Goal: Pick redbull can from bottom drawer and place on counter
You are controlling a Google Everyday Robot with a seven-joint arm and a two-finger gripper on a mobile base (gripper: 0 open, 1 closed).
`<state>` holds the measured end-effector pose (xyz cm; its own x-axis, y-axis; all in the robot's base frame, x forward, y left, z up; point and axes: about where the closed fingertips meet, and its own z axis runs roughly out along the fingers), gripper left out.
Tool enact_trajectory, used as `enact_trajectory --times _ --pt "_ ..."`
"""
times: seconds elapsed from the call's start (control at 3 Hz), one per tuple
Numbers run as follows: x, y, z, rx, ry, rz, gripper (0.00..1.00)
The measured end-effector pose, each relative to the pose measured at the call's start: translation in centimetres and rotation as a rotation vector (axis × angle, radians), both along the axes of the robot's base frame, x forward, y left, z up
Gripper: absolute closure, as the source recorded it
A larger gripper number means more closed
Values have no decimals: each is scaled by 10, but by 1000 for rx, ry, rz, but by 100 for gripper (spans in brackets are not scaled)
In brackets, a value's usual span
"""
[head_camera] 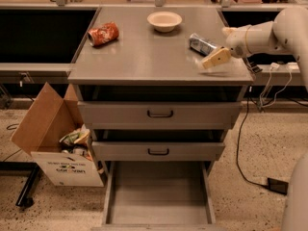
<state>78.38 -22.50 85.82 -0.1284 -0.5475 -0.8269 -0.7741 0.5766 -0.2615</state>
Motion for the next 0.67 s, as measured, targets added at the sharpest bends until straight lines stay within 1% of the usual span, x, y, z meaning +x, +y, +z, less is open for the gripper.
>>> enact_trajectory --times 0.33,0.67 --pt "-8 -8 15 19 -53 -15 0" --pt "-29 -18 40 32 -148 -34 0"
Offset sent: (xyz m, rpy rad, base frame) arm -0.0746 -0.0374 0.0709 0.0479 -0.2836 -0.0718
